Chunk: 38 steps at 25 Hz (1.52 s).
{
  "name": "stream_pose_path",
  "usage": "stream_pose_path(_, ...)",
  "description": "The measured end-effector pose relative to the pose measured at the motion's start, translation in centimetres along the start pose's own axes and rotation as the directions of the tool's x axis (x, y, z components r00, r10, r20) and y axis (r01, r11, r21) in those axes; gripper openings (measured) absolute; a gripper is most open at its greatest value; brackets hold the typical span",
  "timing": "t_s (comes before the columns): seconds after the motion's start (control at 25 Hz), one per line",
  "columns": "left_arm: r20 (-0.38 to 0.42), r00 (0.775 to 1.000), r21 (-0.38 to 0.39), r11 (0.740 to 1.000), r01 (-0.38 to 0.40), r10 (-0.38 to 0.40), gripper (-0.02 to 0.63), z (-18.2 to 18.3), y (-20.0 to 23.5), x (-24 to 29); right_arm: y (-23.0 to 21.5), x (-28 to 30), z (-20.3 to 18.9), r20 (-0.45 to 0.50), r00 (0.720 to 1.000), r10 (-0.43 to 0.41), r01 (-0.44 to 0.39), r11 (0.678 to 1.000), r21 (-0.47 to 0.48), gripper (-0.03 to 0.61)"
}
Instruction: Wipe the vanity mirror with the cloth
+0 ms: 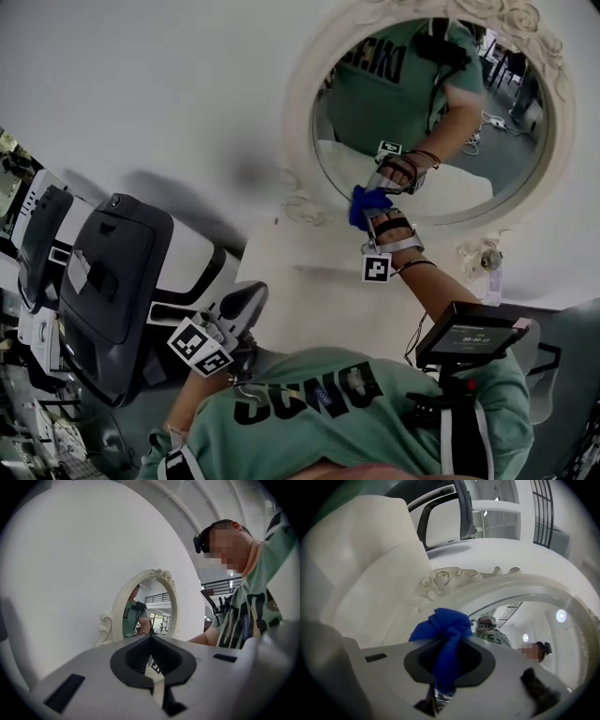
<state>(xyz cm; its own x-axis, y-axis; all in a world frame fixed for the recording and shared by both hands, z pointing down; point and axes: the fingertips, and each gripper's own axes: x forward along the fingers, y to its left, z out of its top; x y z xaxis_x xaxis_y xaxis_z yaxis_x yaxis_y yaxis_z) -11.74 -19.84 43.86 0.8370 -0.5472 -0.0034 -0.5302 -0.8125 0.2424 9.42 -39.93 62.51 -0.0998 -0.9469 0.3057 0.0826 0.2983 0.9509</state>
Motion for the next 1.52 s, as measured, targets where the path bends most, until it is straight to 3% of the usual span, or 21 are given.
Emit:
stream_pose_path(0.24, -0.039, 0.999, -0.023, 0.999, -0.029, 0.028, 0.010, -1.6, 1.2, -1.2, -0.3, 0.7, 0.2, -0.001, 0.999, -0.045, 0.045, 0.996, 0.073, 0.049)
stream_pose_path(0.48, -0.013, 1.000, 0.009, 1.000, 0.004, -0.004, 0.009, -0.5, -0.7, -1.4, -0.3, 0.0, 0.3, -0.005, 0.999, 0.046, -0.045, 0.996, 0.083, 0.051)
stream_pose_path(0.6, 0.037, 0.999, 0.030, 0.999, 0.015, -0.016, 0.010, 0.8, -1.4, -1.5, -4.0, -2.4, 0.9, 0.046, 0.999, 0.003, -0.007, 0.997, 0.079, 0.051)
stream_pose_path(0.72, 0.079, 0.996, 0.057, 0.998, 0.030, -0.035, 0.009, 2.1, -2.2, -1.7, -11.6, -6.1, 1.0, 0.079, 0.989, -0.122, 0.115, 0.989, 0.091, 0.051)
stream_pose_path(0.84, 0.133, 0.989, 0.084, 0.995, 0.046, -0.057, 0.009, 3.4, -2.9, -1.8, -22.3, -10.6, -0.1, 0.079, 0.950, -0.301, 0.292, 0.951, 0.104, 0.051)
stream_pose_path(1.0, 0.184, 0.980, 0.109, 0.992, 0.059, -0.078, 0.009, 4.6, -3.6, -1.8, -35.6, -16.1, -3.3, 0.003, 0.862, -0.508, 0.505, 0.857, 0.105, 0.051)
stream_pose_path(1.12, 0.204, 0.975, 0.122, 0.991, 0.063, -0.087, 0.009, 5.1, -3.9, -1.7, -42.3, -18.5, -6.1, -0.081, 0.797, -0.598, 0.604, 0.794, 0.077, 0.051)
stream_pose_path(1.28, 0.226, 0.970, 0.136, 0.989, 0.063, -0.093, 0.009, 5.7, -3.9, -1.9, -46.5, -19.4, -8.6, -0.166, 0.744, -0.647, 0.661, 0.750, 0.042, 0.051)
stream_pose_path(1.52, 0.239, 0.969, 0.128, 0.991, 0.032, -0.062, 0.009, 5.9, -3.0, -2.9, -47.4, -18.4, -9.2, -0.213, 0.730, -0.649, 0.666, 0.746, 0.010, 0.051)
